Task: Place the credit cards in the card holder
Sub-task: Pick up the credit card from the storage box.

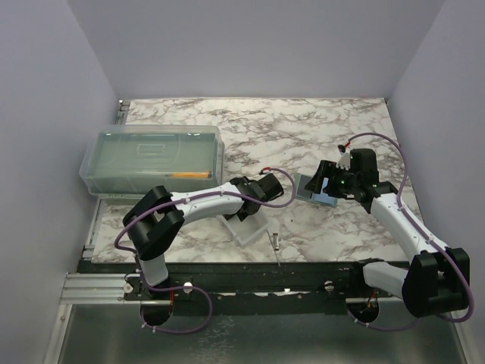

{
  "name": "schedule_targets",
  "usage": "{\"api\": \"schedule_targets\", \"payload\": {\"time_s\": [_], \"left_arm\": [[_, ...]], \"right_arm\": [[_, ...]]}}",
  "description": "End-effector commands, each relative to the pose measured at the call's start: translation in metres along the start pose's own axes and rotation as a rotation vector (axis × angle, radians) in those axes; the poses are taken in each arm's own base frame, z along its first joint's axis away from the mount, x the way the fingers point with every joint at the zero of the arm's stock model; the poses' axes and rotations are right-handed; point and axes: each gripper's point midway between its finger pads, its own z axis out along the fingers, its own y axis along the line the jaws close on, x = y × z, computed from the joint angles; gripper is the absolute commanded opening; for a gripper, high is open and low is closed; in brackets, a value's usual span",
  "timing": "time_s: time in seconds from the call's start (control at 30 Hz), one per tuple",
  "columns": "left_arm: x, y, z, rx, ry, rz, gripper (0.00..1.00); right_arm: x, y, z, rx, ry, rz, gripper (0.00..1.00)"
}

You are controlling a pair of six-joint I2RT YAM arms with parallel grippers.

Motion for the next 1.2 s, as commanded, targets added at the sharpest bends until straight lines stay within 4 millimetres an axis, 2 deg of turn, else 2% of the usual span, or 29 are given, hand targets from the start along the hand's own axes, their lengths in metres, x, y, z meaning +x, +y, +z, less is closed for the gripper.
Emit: {"api": "schedule_targets", "payload": {"time_s": [0.0, 0.4, 0.97, 1.17], "left_arm": [[-0.003, 0.014, -0.001, -0.073, -0.021, 0.004, 0.5], [-0.01, 0.018, -0.011, -0.062, -0.051, -0.005, 0.31], [-0.013, 0.023, -0.03, -0.039, -0.069, -0.042, 0.22], [-0.019, 0.015, -0.043, 0.05, -0.098, -0.101, 0.09]], "right_arm": [[0.0, -0.004, -0.003, 0.018, -0.015, -0.005, 0.77], [0.0, -0.004, -0.003, 0.017, -0.012, -0.004, 0.77], [0.001, -0.003, -0.002, 0.014, -0.006, -0.002, 0.77], [0.0, -0.002, -0.003, 0.01, -0.004, -0.006, 0.77]]}}
